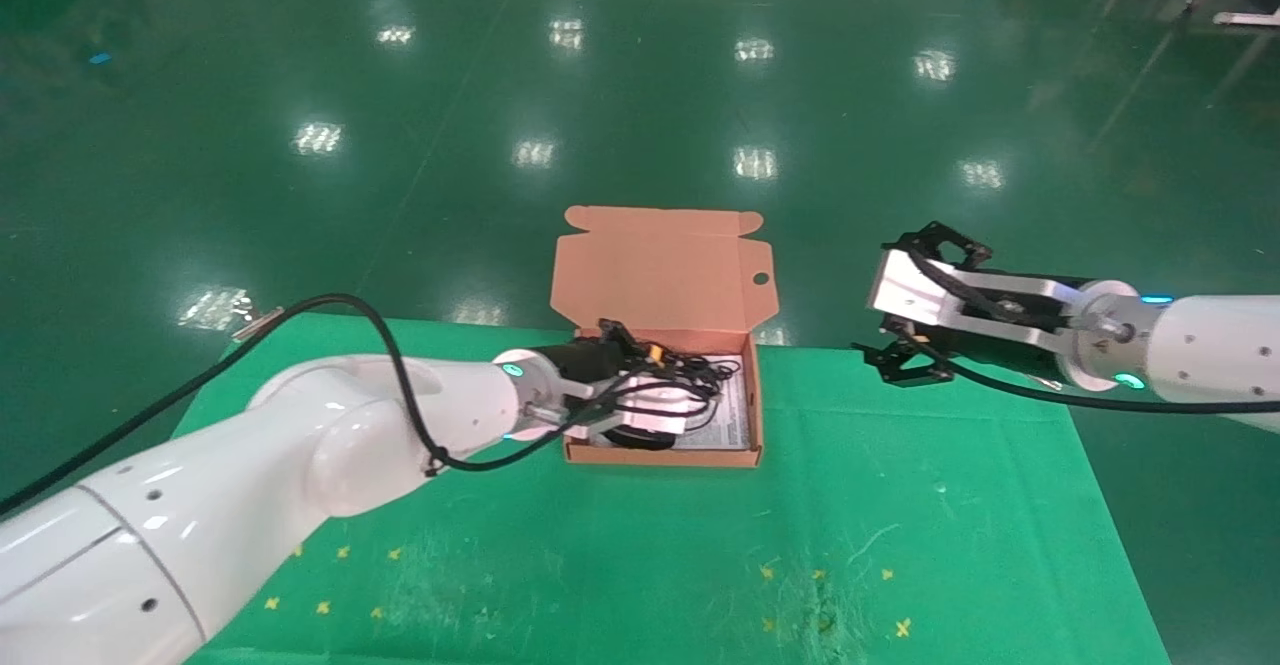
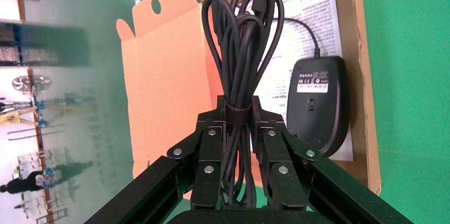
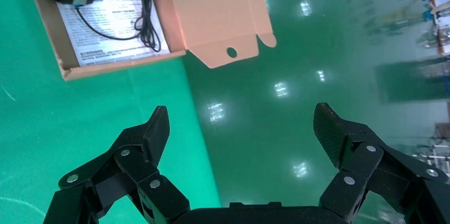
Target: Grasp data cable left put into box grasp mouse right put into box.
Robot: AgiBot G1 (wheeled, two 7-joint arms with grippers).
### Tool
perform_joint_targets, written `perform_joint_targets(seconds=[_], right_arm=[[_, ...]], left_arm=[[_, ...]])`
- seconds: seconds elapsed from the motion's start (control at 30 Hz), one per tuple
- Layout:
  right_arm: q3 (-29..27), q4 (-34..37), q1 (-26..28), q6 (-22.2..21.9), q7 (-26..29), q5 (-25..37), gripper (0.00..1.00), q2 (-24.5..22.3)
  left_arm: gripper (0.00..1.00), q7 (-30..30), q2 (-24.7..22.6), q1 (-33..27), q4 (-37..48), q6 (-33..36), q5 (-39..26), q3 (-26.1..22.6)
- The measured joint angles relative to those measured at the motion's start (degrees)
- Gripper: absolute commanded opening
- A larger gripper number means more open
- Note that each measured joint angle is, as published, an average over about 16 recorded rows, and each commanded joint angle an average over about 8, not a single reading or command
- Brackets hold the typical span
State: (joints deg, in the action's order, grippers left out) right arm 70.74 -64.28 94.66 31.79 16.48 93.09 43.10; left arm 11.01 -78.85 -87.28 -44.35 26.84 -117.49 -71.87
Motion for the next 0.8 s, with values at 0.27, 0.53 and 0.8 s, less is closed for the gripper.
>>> perform_joint_targets(seconds=[0.27,0.53,0.8], right_arm=[[0.49,-2.51,0.46,-0.05,2.79,2.27,1.00,-1.36],[0.52,-2.47,0.46,-0.08,2.79,2.30,1.00,-1.34],[0.21,-2.87,1.38,-0.24,2.29,2.76,1.00,-1.25]], left_arm=[[1.00,-0.31,-0.07,-0.32,-0.35,-1.85,2.20,-2.92],[1.00,-0.32,0.29,-0.40,-0.67,-1.92,2.23,-2.95],[1.00,1.16,1.83,-2.86,-1.02,-1.89,2.09,-1.62]])
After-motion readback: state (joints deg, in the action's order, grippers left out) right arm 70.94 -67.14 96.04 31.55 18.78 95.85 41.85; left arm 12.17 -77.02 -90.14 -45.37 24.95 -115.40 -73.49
